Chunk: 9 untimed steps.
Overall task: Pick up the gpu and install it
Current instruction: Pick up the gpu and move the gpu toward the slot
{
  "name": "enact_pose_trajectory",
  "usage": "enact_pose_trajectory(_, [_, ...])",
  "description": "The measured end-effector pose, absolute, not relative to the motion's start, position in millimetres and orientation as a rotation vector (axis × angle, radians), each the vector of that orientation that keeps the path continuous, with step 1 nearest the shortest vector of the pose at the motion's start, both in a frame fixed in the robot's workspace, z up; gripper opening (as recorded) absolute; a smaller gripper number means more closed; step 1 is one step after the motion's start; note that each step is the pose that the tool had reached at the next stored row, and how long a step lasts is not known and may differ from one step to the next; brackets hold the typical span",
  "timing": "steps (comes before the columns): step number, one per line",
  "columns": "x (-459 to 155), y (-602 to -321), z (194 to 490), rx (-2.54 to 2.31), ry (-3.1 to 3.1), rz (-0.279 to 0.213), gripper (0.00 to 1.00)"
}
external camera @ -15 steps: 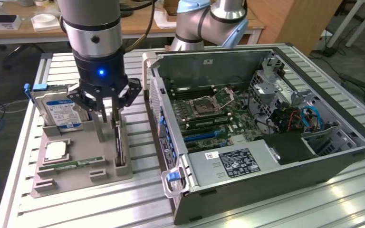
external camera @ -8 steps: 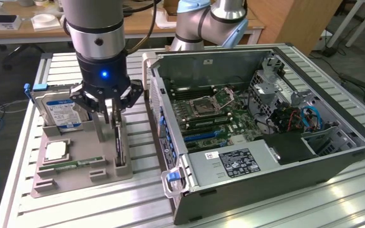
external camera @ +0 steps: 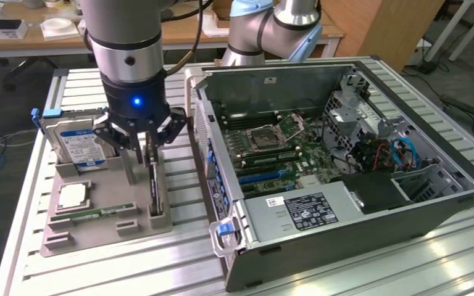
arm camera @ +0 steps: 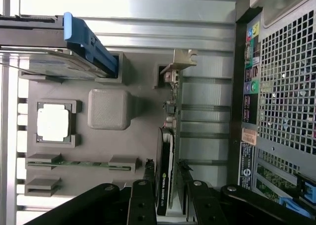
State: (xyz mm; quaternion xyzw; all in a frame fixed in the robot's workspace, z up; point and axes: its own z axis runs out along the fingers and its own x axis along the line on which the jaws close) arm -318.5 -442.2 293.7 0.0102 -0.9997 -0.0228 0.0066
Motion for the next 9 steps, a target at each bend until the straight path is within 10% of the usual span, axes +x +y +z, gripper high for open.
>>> enact_pose_trajectory(9, [-318.2,-443.8,290.1,0.032,-3.127,-0.071,0.33])
